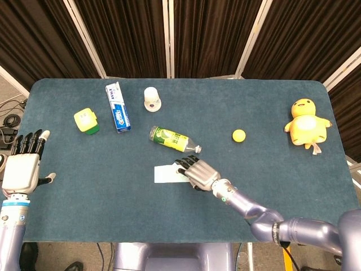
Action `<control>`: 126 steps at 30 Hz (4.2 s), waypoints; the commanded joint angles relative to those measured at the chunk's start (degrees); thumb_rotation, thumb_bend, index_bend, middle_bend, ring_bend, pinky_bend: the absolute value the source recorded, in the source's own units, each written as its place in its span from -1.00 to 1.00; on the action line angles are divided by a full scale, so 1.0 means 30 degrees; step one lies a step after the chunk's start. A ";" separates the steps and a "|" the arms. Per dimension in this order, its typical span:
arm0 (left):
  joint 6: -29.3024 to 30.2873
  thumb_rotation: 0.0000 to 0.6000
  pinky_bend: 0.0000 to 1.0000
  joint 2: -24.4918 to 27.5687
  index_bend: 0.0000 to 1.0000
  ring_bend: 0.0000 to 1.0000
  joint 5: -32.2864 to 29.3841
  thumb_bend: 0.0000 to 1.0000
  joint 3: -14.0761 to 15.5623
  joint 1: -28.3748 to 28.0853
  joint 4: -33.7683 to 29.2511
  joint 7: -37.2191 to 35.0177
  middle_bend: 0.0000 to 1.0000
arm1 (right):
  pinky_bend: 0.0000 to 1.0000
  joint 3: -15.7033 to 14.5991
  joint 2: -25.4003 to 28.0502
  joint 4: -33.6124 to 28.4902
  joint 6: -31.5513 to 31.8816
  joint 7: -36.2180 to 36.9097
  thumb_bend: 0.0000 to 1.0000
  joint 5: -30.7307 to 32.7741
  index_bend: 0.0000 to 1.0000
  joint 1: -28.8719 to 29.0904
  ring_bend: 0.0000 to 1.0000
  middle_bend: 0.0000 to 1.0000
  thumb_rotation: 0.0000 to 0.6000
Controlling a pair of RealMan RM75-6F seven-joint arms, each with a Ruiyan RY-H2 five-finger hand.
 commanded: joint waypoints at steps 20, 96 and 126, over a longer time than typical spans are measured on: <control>-0.0474 1.00 -1.00 0.0022 -1.00 -1.00 0.0242 -1.00 -0.0258 0.0145 0.0023 -0.0172 -1.00 | -1.00 -0.1903 -0.1554 0.1343 0.2492 -0.4340 0.61 0.0686 -0.41 0.0952 -1.00 -1.00 1.00; -0.1148 1.00 -1.00 0.0203 -1.00 -1.00 0.0853 -1.00 -0.0712 0.0508 -0.0128 -0.0586 -1.00 | -1.00 -0.3324 -0.2003 0.1041 0.4267 -0.6361 0.61 -0.0339 -0.27 0.0478 -1.00 -1.00 1.00; -0.1359 1.00 -1.00 0.0198 -1.00 -1.00 0.0737 -1.00 -0.0774 0.0487 -0.0099 -0.0595 -1.00 | -1.00 -0.3261 -0.2058 0.1135 0.4306 -0.6311 0.61 -0.0376 -0.23 0.0445 -1.00 -1.00 1.00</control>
